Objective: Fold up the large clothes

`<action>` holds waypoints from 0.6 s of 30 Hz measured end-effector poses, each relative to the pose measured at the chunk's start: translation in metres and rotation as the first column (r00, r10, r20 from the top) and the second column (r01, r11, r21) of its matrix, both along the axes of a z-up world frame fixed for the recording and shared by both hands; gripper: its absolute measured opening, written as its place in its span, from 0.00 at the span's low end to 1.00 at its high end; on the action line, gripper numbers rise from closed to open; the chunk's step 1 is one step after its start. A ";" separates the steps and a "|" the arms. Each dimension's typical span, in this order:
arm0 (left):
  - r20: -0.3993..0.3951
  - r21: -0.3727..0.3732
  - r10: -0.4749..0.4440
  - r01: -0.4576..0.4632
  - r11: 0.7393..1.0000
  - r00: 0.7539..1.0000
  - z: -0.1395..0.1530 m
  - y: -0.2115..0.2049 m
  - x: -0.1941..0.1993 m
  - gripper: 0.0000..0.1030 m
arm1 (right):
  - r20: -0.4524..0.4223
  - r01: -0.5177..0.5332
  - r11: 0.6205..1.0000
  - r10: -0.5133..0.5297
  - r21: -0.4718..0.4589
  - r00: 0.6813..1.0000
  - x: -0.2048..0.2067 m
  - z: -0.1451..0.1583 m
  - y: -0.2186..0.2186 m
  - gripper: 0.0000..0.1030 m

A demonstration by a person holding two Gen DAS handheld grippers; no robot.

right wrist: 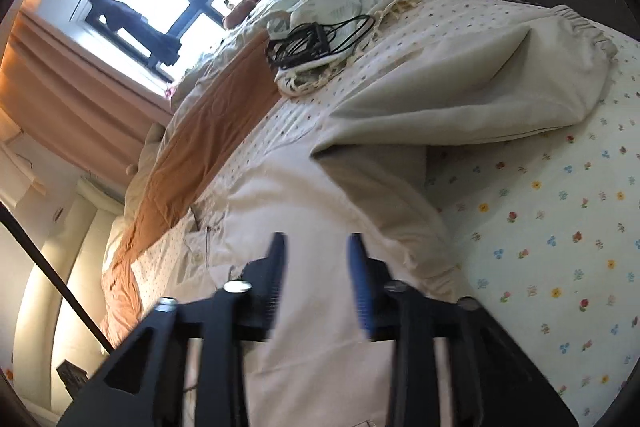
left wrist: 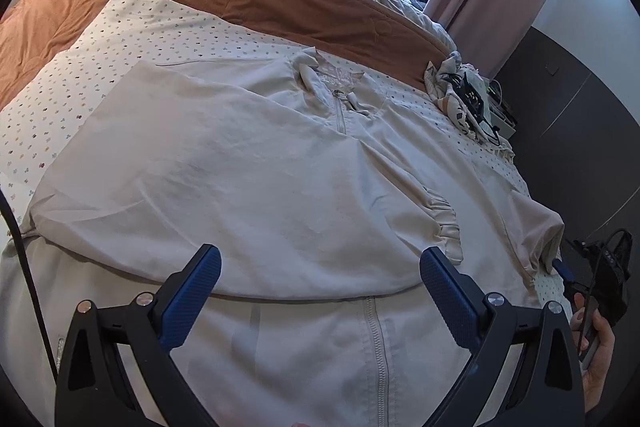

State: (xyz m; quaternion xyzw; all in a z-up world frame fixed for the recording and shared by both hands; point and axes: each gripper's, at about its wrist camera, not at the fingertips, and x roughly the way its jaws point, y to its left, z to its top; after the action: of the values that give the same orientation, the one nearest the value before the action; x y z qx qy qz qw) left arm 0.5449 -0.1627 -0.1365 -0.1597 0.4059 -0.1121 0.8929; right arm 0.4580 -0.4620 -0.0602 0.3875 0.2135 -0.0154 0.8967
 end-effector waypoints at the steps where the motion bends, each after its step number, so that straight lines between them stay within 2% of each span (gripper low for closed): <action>1: 0.001 0.002 0.000 0.000 1.000 1.000 0.000 0.000 0.000 0.99 | 0.021 0.027 0.999 -0.027 0.020 0.999 -0.007 -0.001 -0.008 0.74; 5: 0.001 -0.003 0.001 -0.001 1.000 1.000 -0.001 -0.001 0.000 0.99 | 0.053 0.109 0.991 -0.114 0.079 0.992 -0.020 -0.012 -0.035 0.74; 9: 0.003 -0.007 0.013 -0.013 1.000 1.000 -0.001 0.001 0.000 0.99 | 0.032 0.222 0.960 -0.230 0.173 0.973 -0.024 -0.036 -0.053 0.74; 11: 0.005 -0.006 0.014 -0.014 1.000 1.000 0.000 0.001 0.000 0.99 | 0.025 0.241 0.946 -0.252 0.218 0.967 -0.020 -0.049 -0.066 0.72; 12: 0.006 -0.003 0.013 -0.013 1.000 1.000 0.000 0.001 -0.001 0.99 | 0.027 0.244 0.940 -0.257 0.237 0.966 -0.020 -0.057 -0.066 0.67; 16: 0.009 0.005 0.016 -0.016 1.000 1.000 -0.001 0.001 0.000 0.99 | 0.014 0.250 0.909 -0.270 0.333 0.963 -0.004 -0.090 -0.082 0.65; 18: 0.009 0.007 0.014 -0.014 1.000 1.000 -0.002 0.001 0.000 0.99 | 0.031 0.262 0.905 -0.288 0.334 0.957 0.004 -0.090 -0.085 0.64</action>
State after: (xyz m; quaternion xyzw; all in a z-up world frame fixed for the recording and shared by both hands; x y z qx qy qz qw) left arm 0.5453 -0.1618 -0.1382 -0.1588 0.4011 -0.1053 0.8960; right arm 0.4621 -0.5472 -0.1499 0.5572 0.1206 -0.0908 0.8166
